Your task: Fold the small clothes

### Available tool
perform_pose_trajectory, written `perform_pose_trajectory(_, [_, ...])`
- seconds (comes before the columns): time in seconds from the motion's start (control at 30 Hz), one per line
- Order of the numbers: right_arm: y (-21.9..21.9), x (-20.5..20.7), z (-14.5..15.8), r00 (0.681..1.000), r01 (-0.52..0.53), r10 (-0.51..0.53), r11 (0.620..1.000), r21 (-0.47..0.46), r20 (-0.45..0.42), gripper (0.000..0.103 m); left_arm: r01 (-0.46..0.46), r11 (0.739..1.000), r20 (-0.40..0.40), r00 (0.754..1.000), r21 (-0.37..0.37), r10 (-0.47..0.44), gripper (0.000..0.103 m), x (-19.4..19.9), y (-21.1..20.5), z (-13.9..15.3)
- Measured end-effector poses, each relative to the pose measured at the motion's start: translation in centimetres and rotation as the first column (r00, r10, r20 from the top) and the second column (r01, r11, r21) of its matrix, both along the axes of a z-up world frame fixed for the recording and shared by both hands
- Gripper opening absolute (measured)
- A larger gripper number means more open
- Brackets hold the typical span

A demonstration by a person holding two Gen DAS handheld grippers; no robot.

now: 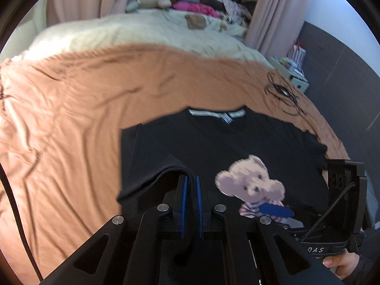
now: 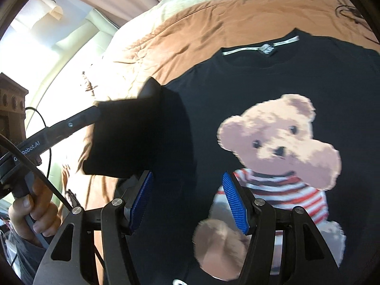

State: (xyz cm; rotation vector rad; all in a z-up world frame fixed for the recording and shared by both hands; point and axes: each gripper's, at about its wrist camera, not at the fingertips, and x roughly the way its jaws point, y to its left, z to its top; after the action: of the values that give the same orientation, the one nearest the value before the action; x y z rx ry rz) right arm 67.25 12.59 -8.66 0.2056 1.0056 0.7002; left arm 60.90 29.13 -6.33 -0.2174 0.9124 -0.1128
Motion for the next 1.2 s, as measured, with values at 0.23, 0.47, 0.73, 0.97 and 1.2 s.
perform_pose_trajectory(0.23, [-1.0,-0.5,1.6,1.000,0.002,-0.002,1.000,-0.023,0.002,0.063,-0.021,1.000,-0.013,1.000,0.014,0.021,0.040,-1.7,0.3,0.2])
perform_pose_trajectory(0.47, [0.9,-1.9,1.4,0.996,-0.070,0.077,0.989,-0.134,0.047,0.063,-0.127,0.990,-0.078,0.988,0.059,0.131,0.040,-3.7,4.4,-1.1])
perform_pose_trajectory(0.73, [7.2,-1.8,0.6,0.979,-0.114,0.162,0.936,-0.332,0.121,0.063,-0.183,0.981,-0.157,0.969,0.060,0.190,0.040,-5.5,8.4,-4.7])
perform_pose_trajectory(0.97, [12.3,-1.3,-0.8,0.959,-0.113,0.222,0.871,-0.479,0.176,0.063,-0.173,0.984,-0.212,0.961,0.033,0.176,0.040,-5.6,9.8,-8.8])
perform_pose_trajectory(1.2, [16.6,-1.5,-2.5,0.937,-0.150,0.293,0.828,-0.541,0.189,0.073,-0.195,0.981,-0.216,0.958,0.000,0.191,0.040,-5.7,11.0,-11.5])
